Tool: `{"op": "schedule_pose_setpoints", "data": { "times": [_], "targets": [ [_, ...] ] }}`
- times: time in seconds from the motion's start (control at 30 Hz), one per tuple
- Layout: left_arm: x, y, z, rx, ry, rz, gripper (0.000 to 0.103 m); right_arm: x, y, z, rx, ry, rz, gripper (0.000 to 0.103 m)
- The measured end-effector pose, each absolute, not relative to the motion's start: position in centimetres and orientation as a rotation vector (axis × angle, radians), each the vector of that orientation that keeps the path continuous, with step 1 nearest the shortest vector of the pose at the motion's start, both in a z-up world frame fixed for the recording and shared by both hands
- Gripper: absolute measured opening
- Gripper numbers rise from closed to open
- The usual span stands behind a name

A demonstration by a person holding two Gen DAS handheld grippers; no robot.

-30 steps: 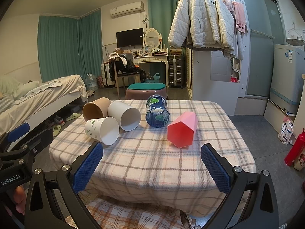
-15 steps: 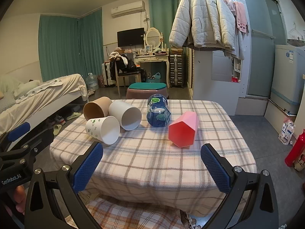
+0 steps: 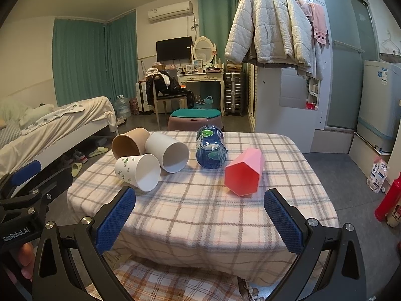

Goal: Flip cup upside down

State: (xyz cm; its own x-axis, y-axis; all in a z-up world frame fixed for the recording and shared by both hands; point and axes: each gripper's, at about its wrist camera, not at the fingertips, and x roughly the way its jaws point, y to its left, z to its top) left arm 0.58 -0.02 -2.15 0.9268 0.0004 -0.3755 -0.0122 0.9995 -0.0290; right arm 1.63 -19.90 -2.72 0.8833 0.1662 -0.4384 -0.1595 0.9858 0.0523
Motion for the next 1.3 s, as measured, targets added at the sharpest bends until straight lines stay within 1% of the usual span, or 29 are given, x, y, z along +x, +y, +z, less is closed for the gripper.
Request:
{"op": "schedule_pose_setpoints", "data": {
  "times": [0.93,1.17,1.3],
  "targets": [
    [1.0,0.7,-2.5,-0.04,0.394,0.015,0.103,1.2,-19.9,-2.5,0.023,0.469,0.19,0.103],
    [1.4,1.4,-2.0,-0.043,0.406,0.046,0.103,1.6,-19.4,-2.1,-0.026,0.454,0.218,0.103],
    [1.9,2.5,-2.1,-0.059,0.413,0.074,0.103,2.7,-18.2,-1.3,-0.122,0.453,0.239,0.103]
  ]
}}
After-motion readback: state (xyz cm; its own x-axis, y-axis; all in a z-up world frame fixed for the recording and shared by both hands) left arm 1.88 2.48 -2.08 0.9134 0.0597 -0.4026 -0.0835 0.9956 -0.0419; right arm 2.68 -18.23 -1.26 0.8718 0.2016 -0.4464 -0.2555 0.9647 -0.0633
